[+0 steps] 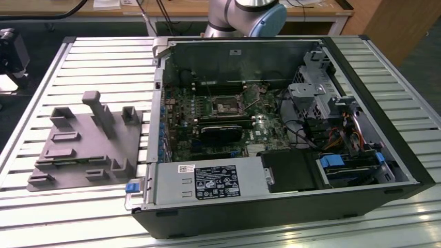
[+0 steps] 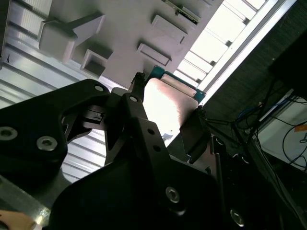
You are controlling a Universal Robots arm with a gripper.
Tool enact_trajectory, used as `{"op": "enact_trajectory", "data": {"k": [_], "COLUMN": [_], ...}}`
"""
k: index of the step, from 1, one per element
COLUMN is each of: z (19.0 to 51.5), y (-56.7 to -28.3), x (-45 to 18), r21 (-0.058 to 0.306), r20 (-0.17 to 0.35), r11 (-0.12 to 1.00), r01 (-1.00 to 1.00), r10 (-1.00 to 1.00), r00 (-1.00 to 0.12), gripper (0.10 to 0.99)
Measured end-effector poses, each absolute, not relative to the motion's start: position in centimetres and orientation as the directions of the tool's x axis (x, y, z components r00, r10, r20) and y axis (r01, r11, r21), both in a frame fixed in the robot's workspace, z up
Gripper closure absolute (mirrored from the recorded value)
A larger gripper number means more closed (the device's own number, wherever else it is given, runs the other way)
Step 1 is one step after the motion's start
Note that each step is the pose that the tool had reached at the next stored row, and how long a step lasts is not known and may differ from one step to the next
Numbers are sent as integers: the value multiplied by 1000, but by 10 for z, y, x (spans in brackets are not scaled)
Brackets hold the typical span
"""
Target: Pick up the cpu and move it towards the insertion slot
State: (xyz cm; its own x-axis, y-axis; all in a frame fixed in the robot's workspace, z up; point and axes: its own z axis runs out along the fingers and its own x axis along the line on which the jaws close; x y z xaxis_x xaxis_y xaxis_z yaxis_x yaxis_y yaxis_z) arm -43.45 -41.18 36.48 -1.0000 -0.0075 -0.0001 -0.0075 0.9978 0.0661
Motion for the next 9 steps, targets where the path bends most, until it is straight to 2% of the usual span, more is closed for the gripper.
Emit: {"op": "enact_trajectory", "data": {"k": [9], "z": [371], "y": [-411], "x": [-435], "r21": [66], "r20": [0], "r11": [998], "r01": [-5], "r10": [-5], "r00": [-1000], "gripper": [541]}}
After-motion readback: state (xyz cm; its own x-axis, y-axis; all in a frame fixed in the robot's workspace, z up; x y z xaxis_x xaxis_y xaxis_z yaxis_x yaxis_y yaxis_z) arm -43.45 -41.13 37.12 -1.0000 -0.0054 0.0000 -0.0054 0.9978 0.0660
